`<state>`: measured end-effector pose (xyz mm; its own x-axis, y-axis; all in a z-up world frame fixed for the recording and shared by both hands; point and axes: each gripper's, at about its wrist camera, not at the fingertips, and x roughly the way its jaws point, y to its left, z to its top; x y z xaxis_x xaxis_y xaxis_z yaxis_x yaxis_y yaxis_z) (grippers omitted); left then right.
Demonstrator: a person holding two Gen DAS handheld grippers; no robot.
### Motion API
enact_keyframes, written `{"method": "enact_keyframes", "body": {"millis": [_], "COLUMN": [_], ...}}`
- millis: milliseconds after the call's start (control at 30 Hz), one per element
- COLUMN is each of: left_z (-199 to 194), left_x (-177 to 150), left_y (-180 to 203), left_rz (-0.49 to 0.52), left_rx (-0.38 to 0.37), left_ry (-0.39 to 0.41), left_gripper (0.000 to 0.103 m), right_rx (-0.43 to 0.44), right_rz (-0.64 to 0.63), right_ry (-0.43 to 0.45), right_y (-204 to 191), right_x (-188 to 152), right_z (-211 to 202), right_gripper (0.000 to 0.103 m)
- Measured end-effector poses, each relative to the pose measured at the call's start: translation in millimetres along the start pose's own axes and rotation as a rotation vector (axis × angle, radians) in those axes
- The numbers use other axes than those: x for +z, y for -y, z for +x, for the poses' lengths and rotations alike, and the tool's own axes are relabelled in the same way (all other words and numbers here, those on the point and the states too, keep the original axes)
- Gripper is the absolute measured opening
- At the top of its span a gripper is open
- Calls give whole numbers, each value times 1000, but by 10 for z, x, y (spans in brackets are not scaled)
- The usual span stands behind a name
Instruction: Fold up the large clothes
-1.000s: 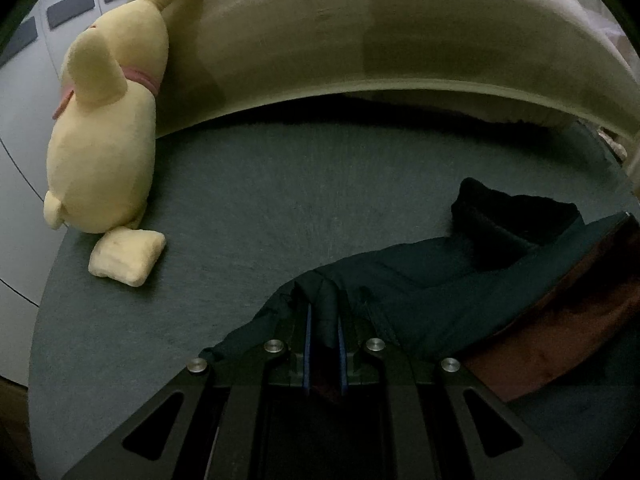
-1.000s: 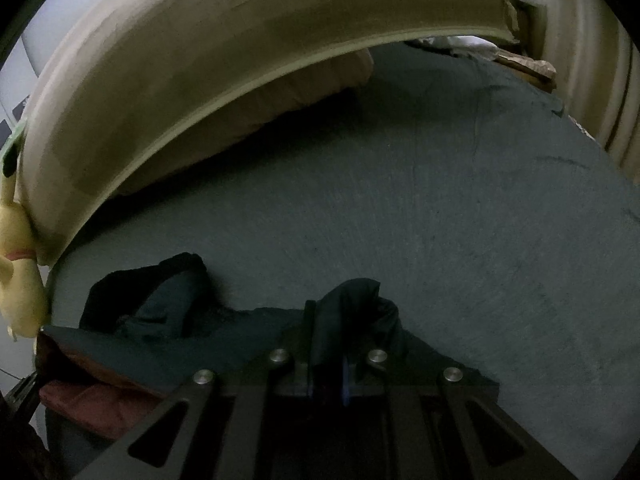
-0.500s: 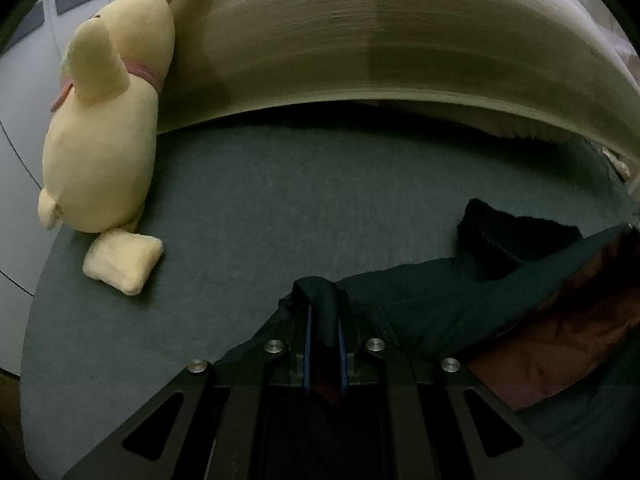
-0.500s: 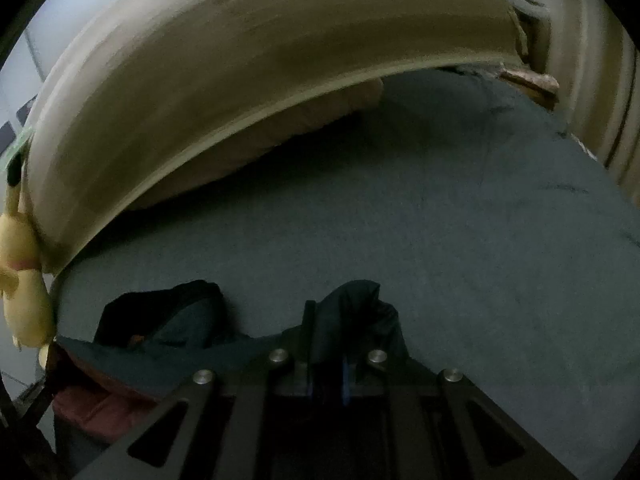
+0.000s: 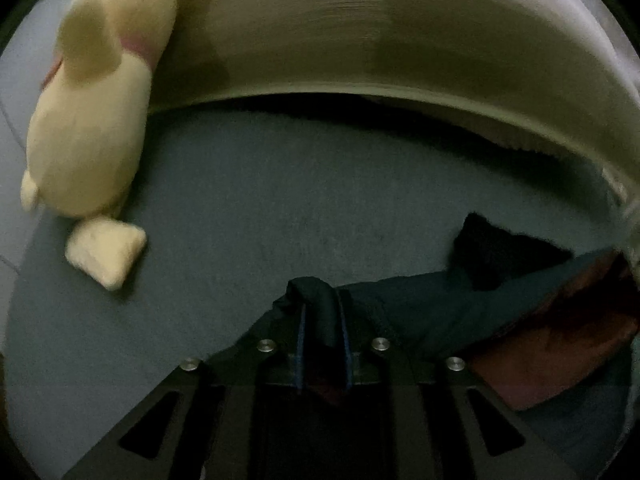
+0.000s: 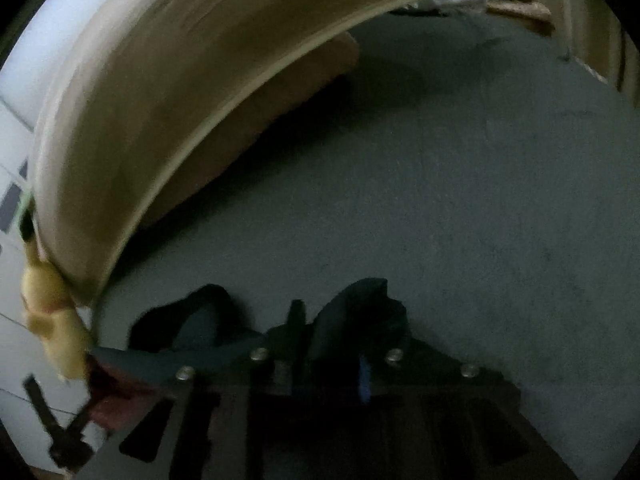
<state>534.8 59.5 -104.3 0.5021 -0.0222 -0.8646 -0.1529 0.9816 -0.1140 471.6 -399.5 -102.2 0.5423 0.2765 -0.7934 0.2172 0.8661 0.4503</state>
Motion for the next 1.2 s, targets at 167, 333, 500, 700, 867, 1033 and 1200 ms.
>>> {"method": "enact_keyframes", "body": {"millis": [167, 333, 500, 700, 867, 1033, 1200], "left_z": [-186, -599, -912, -784, -591, -121, 148], "left_x": [35, 81, 5, -373, -575, -478, -461], "left_y": [-126, -481, -538, 372, 901, 931, 864], "left_rz": [-86, -269, -231, 228, 413, 387, 329], "left_rx": [-87, -96, 28, 92, 132, 191, 201], "left_ry": [22, 183, 329, 328, 306, 138, 63], "left_gripper": [27, 77, 77, 78, 78, 78, 87], "right_rx": [59, 52, -95, -262, -331, -419, -408], "right_rz": [0, -13, -227, -529, -627, -526, -441], "right_ry": [90, 177, 222, 204, 193, 110, 49], "right_y": [10, 55, -182, -744, -1043, -926, -712], "right_x": [14, 47, -155, -557, -693, -525, -445], "right_z": [-339, -709, -811, -477, -217, 153, 346], "right_gripper": [103, 103, 103, 103, 103, 103, 103]}}
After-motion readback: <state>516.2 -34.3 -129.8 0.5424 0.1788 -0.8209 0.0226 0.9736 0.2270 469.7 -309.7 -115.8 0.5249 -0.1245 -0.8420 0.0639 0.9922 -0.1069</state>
